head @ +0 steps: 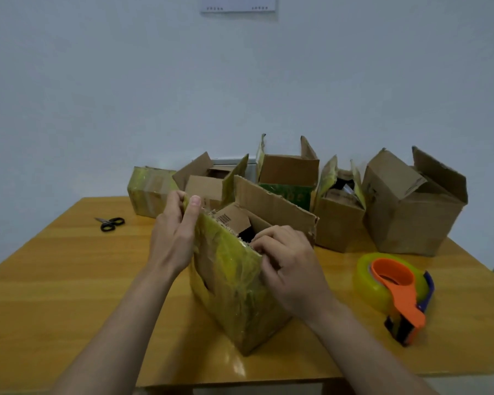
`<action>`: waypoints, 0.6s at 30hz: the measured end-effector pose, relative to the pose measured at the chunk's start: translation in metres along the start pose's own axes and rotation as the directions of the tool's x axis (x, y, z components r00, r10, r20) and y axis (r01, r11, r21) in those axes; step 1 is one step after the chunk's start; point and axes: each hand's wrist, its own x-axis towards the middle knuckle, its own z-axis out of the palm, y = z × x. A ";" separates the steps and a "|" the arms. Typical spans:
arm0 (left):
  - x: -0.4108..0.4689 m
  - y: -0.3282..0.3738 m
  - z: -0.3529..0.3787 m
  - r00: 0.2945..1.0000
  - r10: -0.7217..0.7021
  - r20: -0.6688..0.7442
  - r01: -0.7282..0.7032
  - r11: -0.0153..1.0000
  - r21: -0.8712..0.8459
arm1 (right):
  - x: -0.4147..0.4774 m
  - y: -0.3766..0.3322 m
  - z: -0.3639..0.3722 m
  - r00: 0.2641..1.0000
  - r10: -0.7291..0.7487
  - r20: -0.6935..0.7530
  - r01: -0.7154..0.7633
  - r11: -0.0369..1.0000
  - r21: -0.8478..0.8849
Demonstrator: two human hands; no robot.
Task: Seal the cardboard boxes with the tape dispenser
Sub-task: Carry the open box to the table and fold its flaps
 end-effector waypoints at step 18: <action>0.030 -0.004 0.012 0.899 -0.137 0.416 0.002 0.951 0.309 | -0.002 0.024 -0.003 0.803 0.500 -0.325 -0.258 0.782 0.568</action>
